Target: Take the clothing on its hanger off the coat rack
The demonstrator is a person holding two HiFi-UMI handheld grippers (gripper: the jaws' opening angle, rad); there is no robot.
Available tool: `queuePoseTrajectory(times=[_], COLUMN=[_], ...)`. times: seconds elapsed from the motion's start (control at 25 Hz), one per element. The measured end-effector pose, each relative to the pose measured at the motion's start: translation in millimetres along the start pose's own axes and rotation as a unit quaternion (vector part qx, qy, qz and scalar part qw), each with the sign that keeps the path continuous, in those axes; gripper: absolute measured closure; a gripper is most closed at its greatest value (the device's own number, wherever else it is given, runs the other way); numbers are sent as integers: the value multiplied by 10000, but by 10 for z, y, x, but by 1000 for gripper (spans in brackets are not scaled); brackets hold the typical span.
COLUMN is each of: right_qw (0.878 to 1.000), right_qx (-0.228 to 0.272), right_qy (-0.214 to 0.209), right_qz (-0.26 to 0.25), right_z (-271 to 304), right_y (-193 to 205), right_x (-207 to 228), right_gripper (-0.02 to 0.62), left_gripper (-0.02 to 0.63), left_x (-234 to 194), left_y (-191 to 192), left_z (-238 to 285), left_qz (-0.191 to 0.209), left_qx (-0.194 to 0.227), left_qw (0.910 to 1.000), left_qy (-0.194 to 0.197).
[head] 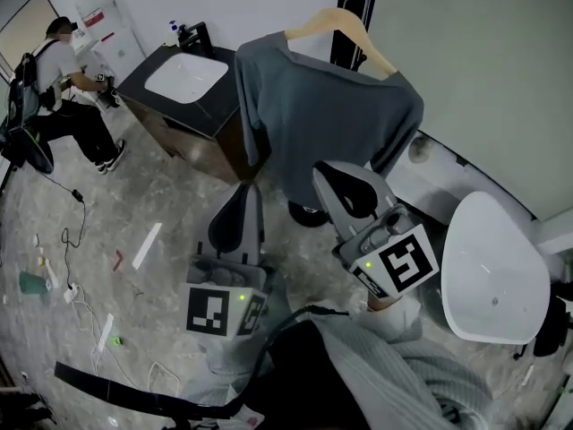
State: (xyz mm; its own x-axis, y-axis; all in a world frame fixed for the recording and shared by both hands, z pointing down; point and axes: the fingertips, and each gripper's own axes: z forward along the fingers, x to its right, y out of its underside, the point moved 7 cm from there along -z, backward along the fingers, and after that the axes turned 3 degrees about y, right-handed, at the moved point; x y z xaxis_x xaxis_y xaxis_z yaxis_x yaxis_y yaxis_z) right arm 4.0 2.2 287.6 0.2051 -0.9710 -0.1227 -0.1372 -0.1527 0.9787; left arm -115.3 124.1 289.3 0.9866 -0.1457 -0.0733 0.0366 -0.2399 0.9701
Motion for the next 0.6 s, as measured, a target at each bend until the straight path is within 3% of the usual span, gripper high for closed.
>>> queuePoseTrajectory(times=[0.36, 0.6], right_qw=[9929, 9697], right_qx=[54, -258], right_qy=[1183, 2423], right_qz=[-114, -191], right_z=[1417, 1491], right_y=[189, 288], right_x=[562, 871], right_gripper=[594, 592], left_gripper=[601, 601], left_x=[-1196, -1270], left_y=[51, 270], left_z=[1471, 2227], left_qz=[-62, -345], left_qx=[-160, -470], left_qw=[9895, 9640], left_qy=[1432, 2594])
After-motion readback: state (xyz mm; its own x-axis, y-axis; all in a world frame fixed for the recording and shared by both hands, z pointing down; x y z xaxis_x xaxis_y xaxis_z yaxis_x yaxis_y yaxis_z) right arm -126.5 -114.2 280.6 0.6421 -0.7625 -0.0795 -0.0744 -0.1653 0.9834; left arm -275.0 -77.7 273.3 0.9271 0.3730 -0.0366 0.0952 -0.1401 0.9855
